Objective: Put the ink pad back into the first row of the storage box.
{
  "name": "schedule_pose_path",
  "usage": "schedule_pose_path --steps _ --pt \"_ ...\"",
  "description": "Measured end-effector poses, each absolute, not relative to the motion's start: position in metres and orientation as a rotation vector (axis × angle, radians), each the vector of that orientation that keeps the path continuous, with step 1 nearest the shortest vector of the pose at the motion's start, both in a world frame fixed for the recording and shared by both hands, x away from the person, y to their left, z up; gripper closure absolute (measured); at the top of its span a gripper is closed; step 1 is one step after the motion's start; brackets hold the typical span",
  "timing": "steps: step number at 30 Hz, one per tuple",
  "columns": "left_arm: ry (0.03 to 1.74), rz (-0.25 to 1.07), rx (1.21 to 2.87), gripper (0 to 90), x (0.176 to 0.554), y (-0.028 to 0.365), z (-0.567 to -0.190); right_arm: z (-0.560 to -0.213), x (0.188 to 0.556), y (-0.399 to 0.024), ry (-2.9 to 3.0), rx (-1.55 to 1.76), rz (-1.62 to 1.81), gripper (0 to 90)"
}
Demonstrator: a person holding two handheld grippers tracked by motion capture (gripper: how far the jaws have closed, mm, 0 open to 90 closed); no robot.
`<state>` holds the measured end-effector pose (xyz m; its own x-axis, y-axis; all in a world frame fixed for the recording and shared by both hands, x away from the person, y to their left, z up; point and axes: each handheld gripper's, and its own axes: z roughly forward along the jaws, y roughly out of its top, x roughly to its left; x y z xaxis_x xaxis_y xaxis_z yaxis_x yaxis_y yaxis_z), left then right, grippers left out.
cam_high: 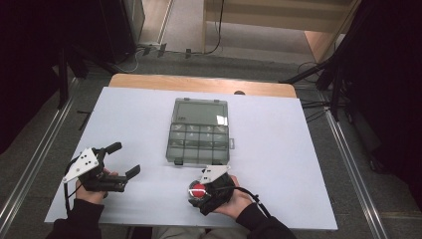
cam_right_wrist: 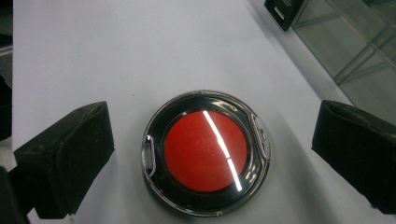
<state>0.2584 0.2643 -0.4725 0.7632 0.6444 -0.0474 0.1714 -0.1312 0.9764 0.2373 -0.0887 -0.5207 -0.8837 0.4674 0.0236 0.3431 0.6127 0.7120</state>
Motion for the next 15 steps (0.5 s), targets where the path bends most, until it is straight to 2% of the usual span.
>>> schedule_pose_path --steps 6,11,15 --pt "0.653 0.459 1.684 0.0 0.2583 0.2644 -0.4724 -0.5208 0.2370 -0.0891 2.678 0.675 1.116 14.8" --pt "0.653 0.458 1.684 0.0 0.2582 0.2643 -0.4724 -0.5210 0.2364 -0.0886 2.689 0.670 1.106 17.1" --pt "0.655 0.457 1.681 0.0 0.2582 0.2645 -0.4724 -0.5219 0.2356 -0.0879 2.698 0.665 1.076 28.6"
